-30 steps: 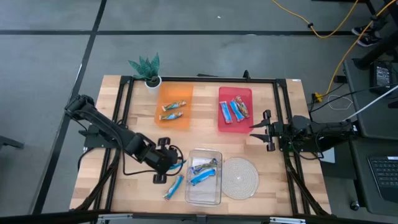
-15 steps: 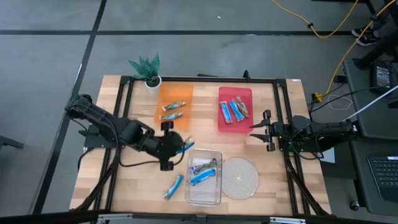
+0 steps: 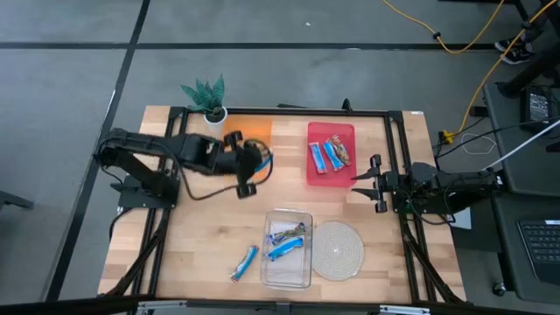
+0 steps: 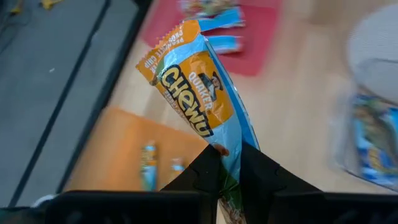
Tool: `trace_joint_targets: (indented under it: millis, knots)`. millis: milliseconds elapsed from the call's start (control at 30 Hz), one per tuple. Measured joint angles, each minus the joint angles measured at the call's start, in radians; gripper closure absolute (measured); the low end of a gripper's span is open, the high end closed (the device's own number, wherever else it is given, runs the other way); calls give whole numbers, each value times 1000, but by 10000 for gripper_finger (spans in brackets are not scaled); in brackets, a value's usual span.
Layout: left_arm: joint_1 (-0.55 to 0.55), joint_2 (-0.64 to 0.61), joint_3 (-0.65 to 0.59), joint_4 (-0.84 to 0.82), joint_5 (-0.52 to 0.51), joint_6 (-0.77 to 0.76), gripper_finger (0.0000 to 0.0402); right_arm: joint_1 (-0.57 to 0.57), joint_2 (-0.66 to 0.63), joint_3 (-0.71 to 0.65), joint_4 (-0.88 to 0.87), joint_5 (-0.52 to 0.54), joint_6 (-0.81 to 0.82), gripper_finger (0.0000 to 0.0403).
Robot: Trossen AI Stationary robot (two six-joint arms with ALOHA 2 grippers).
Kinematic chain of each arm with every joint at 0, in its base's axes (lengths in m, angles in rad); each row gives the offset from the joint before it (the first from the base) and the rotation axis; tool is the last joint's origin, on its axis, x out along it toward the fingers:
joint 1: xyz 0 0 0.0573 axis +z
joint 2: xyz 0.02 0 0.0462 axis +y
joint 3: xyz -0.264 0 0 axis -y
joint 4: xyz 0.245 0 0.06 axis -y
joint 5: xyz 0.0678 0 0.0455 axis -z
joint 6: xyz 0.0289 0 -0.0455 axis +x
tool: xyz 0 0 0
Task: Pick and place Granola Bars by type
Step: Put the yellow granola bar into the orange bin
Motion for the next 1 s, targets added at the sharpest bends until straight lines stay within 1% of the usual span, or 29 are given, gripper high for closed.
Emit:
trace_joint_targets:
  millis: [200,400,567,833,1000]
  knots:
    - [148,0,2,1,7,56,368,0,0,0,0,0,0,247]
    - [290,0,2,1,59,72,368,0,0,0,0,0,0,247]
    - [383,0,2,1,79,101,368,0,0,0,0,0,0,247]
    - [485,0,2,1,106,132,368,0,0,0,0,0,0,247]
    - [511,0,1,2,123,132,368,0,0,0,0,0,0,247]
